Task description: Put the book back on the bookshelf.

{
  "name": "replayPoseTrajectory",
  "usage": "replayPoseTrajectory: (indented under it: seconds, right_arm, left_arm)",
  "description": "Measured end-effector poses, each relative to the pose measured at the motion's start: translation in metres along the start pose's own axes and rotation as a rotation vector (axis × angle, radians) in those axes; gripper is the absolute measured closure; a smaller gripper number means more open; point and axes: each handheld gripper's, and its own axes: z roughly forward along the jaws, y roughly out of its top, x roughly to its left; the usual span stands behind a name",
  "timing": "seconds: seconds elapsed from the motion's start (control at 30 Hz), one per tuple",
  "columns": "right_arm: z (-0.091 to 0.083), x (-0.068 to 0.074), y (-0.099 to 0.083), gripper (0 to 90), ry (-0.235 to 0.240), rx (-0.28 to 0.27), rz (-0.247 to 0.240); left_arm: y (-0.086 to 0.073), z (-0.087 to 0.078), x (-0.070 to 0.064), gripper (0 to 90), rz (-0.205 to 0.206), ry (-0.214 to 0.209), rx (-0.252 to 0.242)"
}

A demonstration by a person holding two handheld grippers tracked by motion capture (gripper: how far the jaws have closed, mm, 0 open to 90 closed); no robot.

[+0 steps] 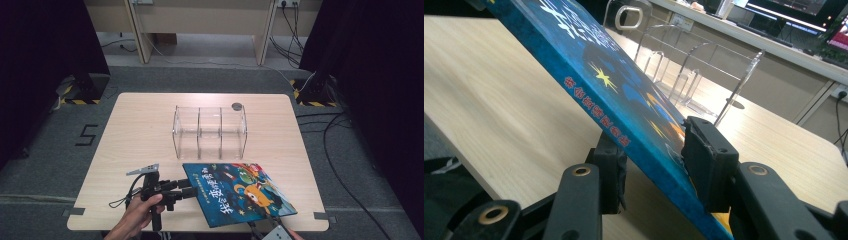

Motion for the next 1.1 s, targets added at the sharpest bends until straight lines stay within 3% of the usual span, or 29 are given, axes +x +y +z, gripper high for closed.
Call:
replayPoseTrajectory:
  seconds: [0.1,0.2,0.33,0.63,0.73,0.83,0.97,1.1]
  right_arm:
    - [-0.002,-0.007,0.0,62.1,0.001,-0.022,0.049]
    - [-0.006,-0.016,-0.001,62.2,0.003,-0.051,0.125]
    - [-0.009,-0.025,-0.002,62.1,0.005,-0.074,0.179]
    - [-0.013,-0.041,-0.004,62.1,0.016,-0.112,0.296]
    - [-0.014,-0.049,-0.005,62.1,0.024,-0.127,0.345]
    - [-0.016,-0.055,-0.008,62.2,0.026,-0.143,0.383]
    - [-0.018,-0.062,-0.01,62.3,0.032,-0.161,0.437]
    - [-0.019,-0.068,-0.011,62.7,0.033,-0.177,0.474]
  left_arm:
    - [0.001,-0.005,-0.002,26.9,0.068,0.011,-0.019]
    - [0.003,-0.005,0.0,27.1,0.145,0.029,0.006]
    - [-0.002,-0.004,0.014,27.0,0.235,0.162,0.071]
    - [-0.013,0.001,0.042,23.9,0.357,0.387,0.241]
    - [-0.02,0.007,0.046,20.0,0.447,0.485,0.33]
    - [-0.027,0.013,0.047,18.9,0.514,0.533,0.406]
    - [-0.032,0.017,0.05,18.9,0.525,0.542,0.476]
    - [-0.033,0.017,0.052,18.8,0.531,0.563,0.494]
